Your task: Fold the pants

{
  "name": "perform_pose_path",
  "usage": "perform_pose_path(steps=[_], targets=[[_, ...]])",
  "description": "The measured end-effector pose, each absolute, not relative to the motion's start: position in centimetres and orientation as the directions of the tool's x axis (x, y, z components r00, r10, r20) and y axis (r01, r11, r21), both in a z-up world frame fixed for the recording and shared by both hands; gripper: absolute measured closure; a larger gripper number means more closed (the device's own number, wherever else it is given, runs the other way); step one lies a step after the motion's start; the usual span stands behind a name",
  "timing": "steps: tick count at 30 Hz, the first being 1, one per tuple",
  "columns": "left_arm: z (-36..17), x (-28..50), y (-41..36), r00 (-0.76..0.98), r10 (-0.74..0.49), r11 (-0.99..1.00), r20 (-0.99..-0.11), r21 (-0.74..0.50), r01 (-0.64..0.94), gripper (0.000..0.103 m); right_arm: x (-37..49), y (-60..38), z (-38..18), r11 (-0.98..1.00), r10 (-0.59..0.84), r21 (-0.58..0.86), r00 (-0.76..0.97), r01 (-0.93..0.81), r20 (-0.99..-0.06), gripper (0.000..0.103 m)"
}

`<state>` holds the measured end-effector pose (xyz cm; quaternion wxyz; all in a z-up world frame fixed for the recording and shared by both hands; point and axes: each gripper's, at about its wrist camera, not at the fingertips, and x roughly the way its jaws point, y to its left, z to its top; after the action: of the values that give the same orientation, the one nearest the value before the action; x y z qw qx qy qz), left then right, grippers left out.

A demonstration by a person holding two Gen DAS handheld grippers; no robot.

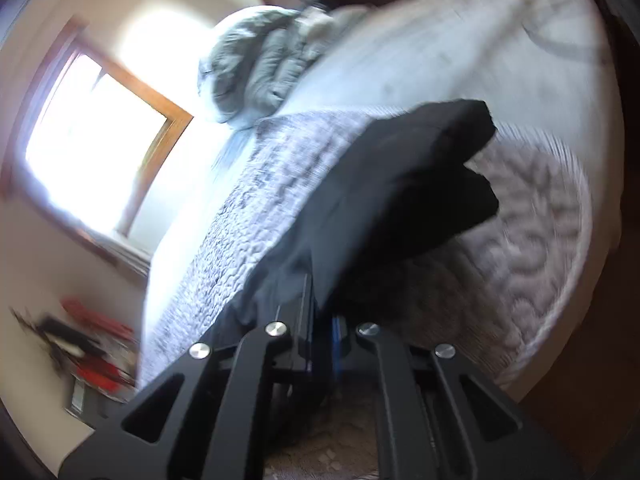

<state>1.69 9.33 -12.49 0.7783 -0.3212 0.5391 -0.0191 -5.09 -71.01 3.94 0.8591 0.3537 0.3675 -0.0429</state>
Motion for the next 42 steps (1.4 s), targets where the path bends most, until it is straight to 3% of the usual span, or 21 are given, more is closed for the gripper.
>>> perform_pose_path(steps=[7,10,16,21,25,29,32,33,34,42], targets=[[-12.5,1.2,9.6,0.423,-0.385,0.785,-0.820,-0.532,-0.317,0.043,-3.7,-57.4,11.4,0.997,0.047,0.080,0.729,0.010,-0.683,0.098],[-12.6,1.0,9.5,0.422,-0.393,0.779,-0.817,-0.539,-0.319,0.040,-4.5,-51.0,11.1,0.980,0.063,-0.090,0.711,-0.176,-0.701,0.097],[-12.6,0.9,9.5,0.422,-0.399,0.775,-0.814,-0.546,-0.319,0.040,-7.6,-41.1,6.2,0.831,0.081,-0.299,0.633,-0.469,-0.770,0.097],[-12.9,0.6,10.0,0.423,-0.401,0.767,-0.813,-0.550,-0.331,0.040,-8.5,-37.8,2.1,0.754,0.059,-0.339,0.571,-0.563,-0.819,0.095],[-13.2,0.4,10.4,0.422,-0.402,0.759,-0.813,-0.554,-0.342,0.039,-8.6,-37.5,1.0,0.743,0.086,-0.302,0.533,-0.597,-0.842,0.078],[-13.4,0.3,10.5,0.418,-0.408,0.754,-0.811,-0.558,-0.347,0.039,-8.7,-37.8,1.3,0.737,0.096,-0.291,0.521,-0.610,-0.848,0.074],[-13.5,0.2,10.5,0.416,-0.412,0.754,-0.811,-0.560,-0.345,0.038,-9.6,-38.5,3.0,0.763,0.184,-0.195,0.495,-0.617,-0.849,0.058],[-13.5,0.1,10.4,0.414,-0.414,0.753,-0.810,-0.561,-0.344,0.038,-9.8,-38.7,3.7,0.764,0.223,-0.163,0.492,-0.624,-0.842,0.046],[-13.4,0.2,10.3,0.414,-0.417,0.752,-0.809,-0.563,-0.343,0.038,-10.2,-38.5,4.5,0.761,0.266,-0.132,0.491,-0.635,-0.830,0.041],[-13.1,0.0,9.8,0.418,-0.428,0.746,-0.802,-0.574,-0.338,0.038,-9.2,-35.1,5.6,0.731,0.314,-0.132,0.502,-0.670,-0.806,0.042]])
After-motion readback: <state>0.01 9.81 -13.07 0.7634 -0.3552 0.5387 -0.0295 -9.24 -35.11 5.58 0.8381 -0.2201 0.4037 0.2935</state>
